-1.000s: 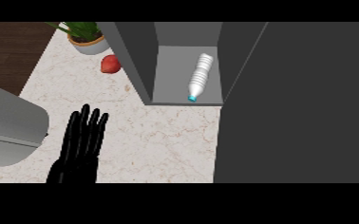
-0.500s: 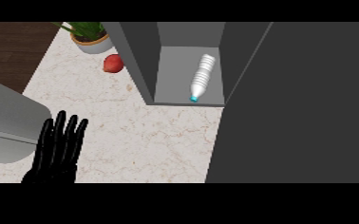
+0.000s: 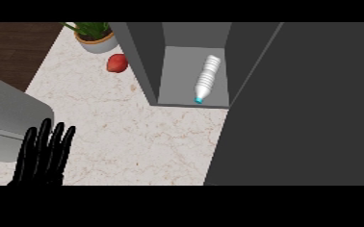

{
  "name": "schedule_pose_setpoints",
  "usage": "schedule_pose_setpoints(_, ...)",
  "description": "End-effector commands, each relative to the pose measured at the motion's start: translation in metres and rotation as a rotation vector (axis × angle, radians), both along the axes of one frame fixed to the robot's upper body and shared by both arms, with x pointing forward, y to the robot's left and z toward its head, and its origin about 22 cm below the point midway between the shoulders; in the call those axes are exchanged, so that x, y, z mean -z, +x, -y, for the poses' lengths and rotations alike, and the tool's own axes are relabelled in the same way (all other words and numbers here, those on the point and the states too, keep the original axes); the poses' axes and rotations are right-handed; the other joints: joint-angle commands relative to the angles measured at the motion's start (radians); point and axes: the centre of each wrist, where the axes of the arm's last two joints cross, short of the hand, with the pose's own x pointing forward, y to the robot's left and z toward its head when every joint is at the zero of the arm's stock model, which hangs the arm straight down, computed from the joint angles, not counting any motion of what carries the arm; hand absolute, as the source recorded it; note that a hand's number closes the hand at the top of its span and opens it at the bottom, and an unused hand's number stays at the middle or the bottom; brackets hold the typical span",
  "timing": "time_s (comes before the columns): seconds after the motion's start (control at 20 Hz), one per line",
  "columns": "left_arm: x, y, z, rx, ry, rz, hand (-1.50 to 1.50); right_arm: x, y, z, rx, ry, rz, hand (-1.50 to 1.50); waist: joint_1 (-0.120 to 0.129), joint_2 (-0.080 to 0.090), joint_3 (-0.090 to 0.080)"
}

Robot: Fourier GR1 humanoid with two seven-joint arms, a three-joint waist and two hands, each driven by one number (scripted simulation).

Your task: Pick up the bottled water, place it into the cabinet and close the cabinet

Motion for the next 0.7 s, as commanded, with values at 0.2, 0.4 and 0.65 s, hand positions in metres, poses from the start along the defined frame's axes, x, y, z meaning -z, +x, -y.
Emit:
schedule_pose_setpoints(0.2,0.004,-0.004,-0.015,0.020,0.013,-0.008,-1.50,-0.013,0.010,-0.036,0.046,0.062,0.061,1.50,0.014,0.010,-0.002)
schedule_pose_setpoints(0.4,0.001,-0.005,-0.018,0.028,0.003,0.009,-1.50,-0.010,0.015,-0.040,0.024,0.038,0.057,1.50,0.028,0.012,-0.002)
schedule_pose_setpoints(0.65,0.000,-0.003,-0.022,0.027,0.002,0.017,-1.50,-0.013,0.016,-0.037,0.011,0.046,0.056,1.50,0.034,0.016,-0.004)
